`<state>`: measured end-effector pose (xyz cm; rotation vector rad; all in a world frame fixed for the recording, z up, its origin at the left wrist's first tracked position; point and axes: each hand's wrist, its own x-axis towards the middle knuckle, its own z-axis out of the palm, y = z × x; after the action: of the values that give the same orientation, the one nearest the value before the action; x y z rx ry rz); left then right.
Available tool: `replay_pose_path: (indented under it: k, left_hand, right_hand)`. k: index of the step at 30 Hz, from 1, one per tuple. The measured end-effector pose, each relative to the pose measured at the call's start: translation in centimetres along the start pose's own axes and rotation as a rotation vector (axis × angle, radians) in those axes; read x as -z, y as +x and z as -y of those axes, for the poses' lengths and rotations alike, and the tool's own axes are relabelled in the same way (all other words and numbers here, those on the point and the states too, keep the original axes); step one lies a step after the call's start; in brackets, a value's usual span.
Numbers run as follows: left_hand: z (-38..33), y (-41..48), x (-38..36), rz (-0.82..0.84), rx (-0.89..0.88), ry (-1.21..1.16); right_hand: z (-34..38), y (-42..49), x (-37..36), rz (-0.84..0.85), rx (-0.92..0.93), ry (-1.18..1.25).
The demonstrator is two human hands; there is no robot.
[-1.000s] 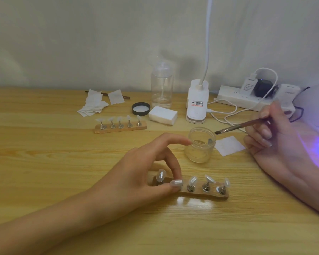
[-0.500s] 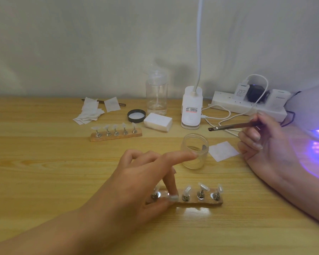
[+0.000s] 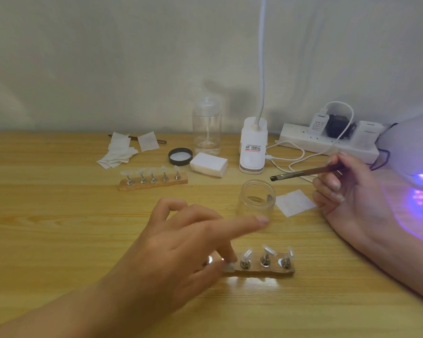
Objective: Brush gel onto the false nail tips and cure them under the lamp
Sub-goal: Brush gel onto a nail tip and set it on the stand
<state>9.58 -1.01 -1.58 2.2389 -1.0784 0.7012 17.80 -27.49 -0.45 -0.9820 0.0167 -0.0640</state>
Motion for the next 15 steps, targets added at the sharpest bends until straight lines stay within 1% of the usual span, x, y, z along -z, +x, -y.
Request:
replay_pose_path:
  k: [2, 3, 6, 8, 11, 15]
  left_hand:
    - [-0.5, 0.6, 0.9, -0.031, 0.125, -0.21]
    - [-0.6, 1.0, 1.4, -0.071, 0.157, -0.287]
    - [-0.4, 2.7, 3.3, -0.227, 0.209, -0.45]
    - [0.4, 3.8, 4.5, -0.269, 0.272, -0.55]
    - [1.6, 4.9, 5.2, -0.242, 0.373, -0.641]
    - [3.2, 6.4, 3.3, -0.165, 0.454, -0.683]
  right_hand:
    - [0.0, 0.0, 0.0, 0.002, -0.004, -0.006]
    - [0.0, 0.0, 0.0, 0.003, -0.003, -0.008]
    - [0.0, 0.1, 0.1, 0.008, -0.003, -0.007]
    - [0.0, 0.0, 0.1, 0.011, -0.003, -0.003]
    - [0.1, -0.1, 0.0, 0.026, -0.006, -0.011]
    - [0.1, -0.1, 0.1, 0.027, -0.015, -0.002]
